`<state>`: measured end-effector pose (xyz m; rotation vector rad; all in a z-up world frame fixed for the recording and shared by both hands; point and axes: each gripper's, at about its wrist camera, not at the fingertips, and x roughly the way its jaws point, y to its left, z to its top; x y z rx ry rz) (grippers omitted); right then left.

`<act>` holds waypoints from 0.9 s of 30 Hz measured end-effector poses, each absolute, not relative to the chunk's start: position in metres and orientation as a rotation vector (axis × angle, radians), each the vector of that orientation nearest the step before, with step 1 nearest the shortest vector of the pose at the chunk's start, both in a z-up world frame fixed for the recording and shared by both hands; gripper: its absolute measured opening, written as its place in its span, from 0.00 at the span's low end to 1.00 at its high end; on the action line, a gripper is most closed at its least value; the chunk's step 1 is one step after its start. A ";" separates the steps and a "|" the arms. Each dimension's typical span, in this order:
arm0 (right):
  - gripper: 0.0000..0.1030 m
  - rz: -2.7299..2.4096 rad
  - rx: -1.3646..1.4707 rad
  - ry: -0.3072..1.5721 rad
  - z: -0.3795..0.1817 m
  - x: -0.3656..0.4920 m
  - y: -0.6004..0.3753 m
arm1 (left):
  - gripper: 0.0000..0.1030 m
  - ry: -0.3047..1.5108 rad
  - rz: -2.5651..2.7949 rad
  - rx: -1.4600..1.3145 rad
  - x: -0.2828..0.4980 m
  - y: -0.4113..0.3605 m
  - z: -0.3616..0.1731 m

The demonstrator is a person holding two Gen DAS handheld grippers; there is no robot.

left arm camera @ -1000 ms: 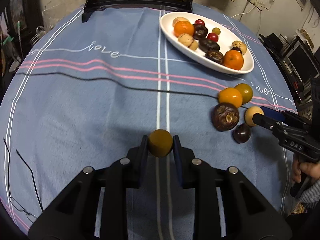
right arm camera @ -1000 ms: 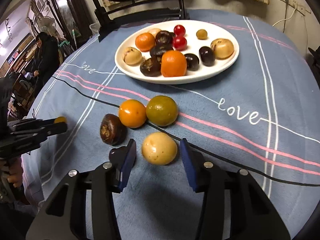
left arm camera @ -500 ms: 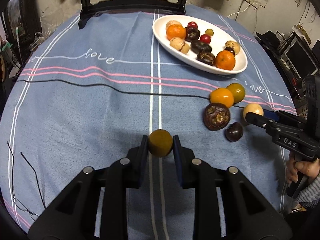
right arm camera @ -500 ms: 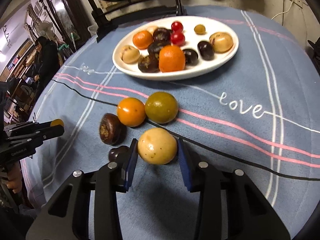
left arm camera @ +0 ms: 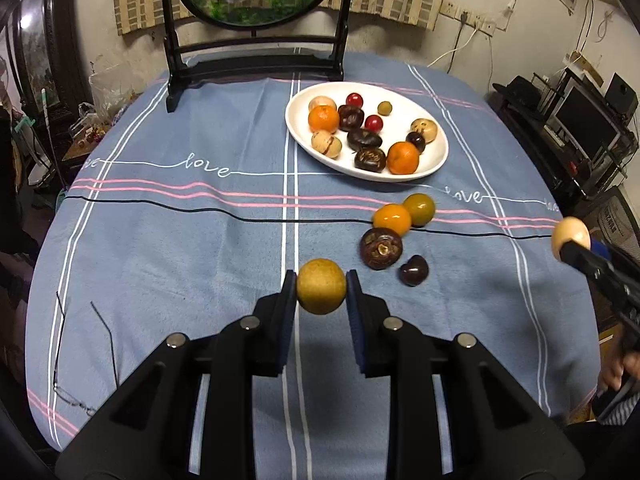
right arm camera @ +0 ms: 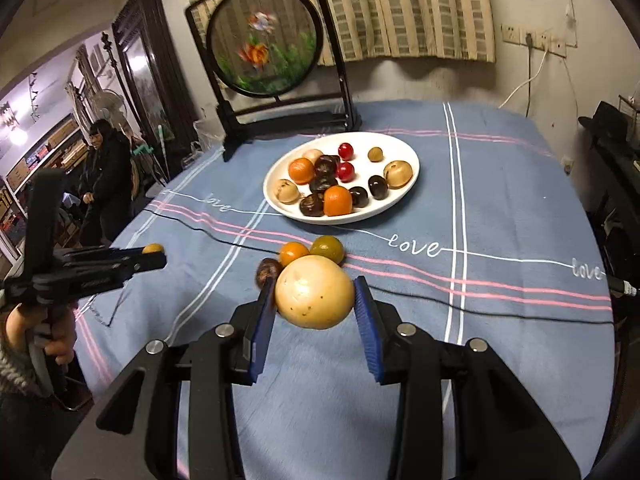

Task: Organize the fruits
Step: 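Grasp the pale spotted fruit with the right gripper while the left gripper holds its fruit, then carry both fruits over the plate and open both grippers to drop them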

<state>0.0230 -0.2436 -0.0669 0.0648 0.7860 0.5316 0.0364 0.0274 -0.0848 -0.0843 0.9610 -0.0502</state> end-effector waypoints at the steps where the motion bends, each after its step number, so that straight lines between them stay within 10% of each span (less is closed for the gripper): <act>1: 0.38 0.534 0.056 0.782 -0.066 0.018 -0.243 | 0.24 0.959 -0.054 -0.087 0.034 0.027 -0.083; 27: 0.38 0.452 0.023 0.777 -0.055 0.126 -0.235 | 0.24 0.949 -0.155 -0.014 0.161 0.009 -0.076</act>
